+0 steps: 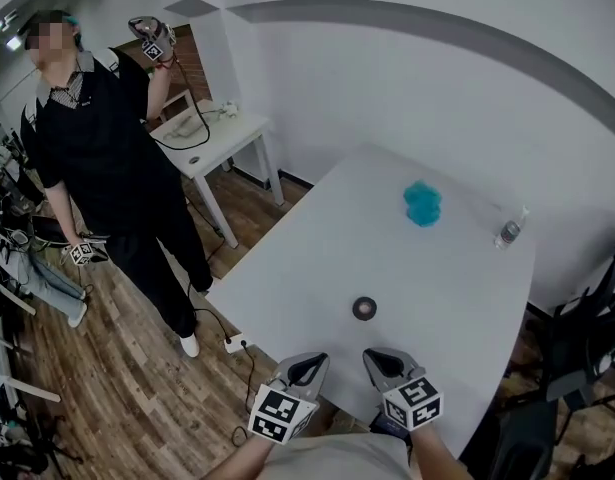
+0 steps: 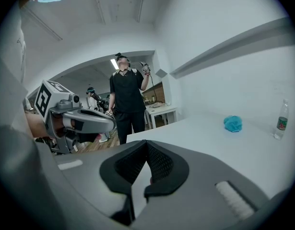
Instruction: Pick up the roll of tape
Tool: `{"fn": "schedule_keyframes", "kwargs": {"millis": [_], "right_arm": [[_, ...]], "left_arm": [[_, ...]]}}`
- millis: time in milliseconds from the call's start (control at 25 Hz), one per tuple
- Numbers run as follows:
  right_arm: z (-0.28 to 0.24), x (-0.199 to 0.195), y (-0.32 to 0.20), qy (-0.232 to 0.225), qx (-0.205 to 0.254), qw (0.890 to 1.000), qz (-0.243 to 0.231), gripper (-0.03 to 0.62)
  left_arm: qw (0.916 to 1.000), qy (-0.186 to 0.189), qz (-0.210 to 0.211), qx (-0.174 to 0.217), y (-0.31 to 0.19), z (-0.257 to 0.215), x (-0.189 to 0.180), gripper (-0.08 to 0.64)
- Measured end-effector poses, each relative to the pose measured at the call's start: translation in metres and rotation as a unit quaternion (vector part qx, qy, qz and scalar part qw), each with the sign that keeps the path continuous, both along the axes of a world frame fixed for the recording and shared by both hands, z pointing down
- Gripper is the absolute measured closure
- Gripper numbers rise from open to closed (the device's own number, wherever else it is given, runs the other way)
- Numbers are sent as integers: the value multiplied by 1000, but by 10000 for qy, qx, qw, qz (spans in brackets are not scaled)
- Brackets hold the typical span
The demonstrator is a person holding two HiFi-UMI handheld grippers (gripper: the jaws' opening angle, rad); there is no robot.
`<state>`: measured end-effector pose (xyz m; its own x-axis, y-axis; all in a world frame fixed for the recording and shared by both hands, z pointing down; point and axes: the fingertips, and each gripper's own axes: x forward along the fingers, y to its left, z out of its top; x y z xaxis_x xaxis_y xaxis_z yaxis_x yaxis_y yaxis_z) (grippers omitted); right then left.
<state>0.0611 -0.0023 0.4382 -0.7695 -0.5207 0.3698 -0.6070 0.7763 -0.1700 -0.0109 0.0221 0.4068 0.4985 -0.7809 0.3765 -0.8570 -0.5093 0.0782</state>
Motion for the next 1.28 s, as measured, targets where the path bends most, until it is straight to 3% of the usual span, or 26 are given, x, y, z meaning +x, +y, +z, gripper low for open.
{"fn": "schedule_keyframes", "kwargs": {"millis": [280, 600, 1280], "right_arm": [[5, 7, -3, 34, 6, 10000, -35, 586], [4, 15, -15, 50, -13, 9996, 293, 586], [5, 13, -47, 319, 22, 9967, 743, 586]], "left_arm": [[10000, -75, 7, -64, -13, 5, 6, 543], [9998, 36, 127, 178, -23, -5, 9, 543], [9985, -46, 547, 83, -56, 6, -7, 543]]}}
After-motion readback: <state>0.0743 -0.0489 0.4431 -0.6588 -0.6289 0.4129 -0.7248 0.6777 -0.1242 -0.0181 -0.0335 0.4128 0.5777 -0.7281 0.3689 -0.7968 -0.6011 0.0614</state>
